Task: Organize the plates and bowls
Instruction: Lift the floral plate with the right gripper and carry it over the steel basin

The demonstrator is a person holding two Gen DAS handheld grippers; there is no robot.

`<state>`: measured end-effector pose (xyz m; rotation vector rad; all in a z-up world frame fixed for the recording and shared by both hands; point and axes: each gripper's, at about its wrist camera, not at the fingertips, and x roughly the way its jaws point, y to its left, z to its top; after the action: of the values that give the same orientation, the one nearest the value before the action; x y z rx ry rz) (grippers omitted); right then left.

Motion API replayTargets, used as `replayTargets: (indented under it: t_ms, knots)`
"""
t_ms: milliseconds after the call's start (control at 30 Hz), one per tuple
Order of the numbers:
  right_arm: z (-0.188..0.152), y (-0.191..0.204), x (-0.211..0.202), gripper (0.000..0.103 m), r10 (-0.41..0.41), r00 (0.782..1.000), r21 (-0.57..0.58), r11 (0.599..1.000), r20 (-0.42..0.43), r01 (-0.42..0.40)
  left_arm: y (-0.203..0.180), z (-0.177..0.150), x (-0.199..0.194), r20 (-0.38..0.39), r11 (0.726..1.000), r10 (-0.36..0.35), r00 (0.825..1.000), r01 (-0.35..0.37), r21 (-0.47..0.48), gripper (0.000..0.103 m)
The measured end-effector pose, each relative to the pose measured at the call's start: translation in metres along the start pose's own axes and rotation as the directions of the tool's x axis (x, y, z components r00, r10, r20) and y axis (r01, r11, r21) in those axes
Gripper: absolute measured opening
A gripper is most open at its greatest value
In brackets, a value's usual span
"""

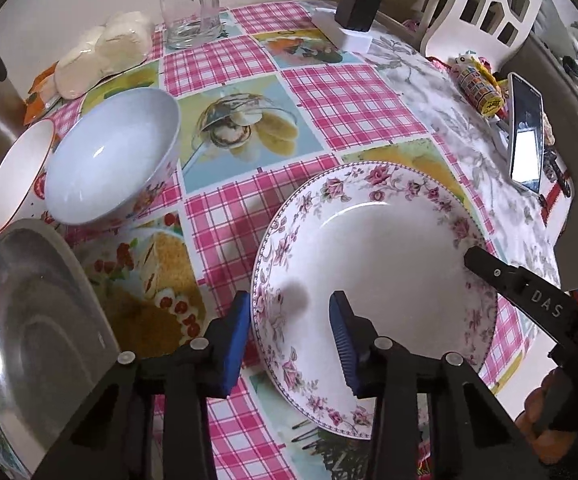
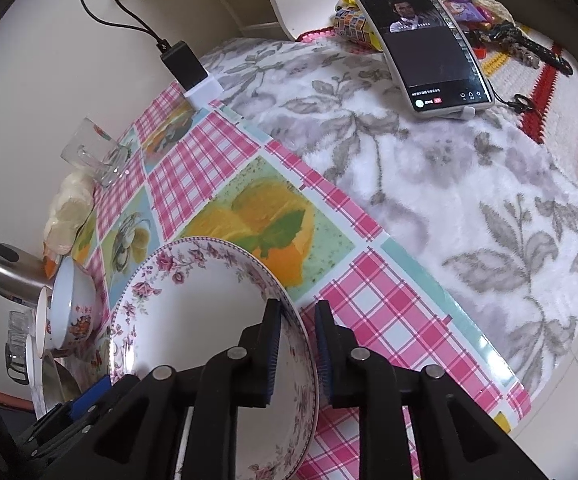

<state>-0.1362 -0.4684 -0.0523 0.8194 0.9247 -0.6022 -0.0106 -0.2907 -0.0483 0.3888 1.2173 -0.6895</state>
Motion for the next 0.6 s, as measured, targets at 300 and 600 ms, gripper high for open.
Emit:
replayTargets:
  t_ms: [300, 600]
  knots:
    - [-0.002, -0.002, 0.006, 0.02, 0.032, 0.999, -0.008, 0.999, -0.024, -0.033, 0.001, 0.003, 0.019, -0.022, 1.0, -0.002, 1.0, 0.002, -0.013, 0.04]
    - [-0.005, -0.002, 0.005, 0.017, 0.034, 0.999, -0.038, 0.999, -0.006, -0.034, 0.007, 0.004, 0.02, 0.02, 0.999, -0.017, 1.0, 0.017, -0.03, 0.029]
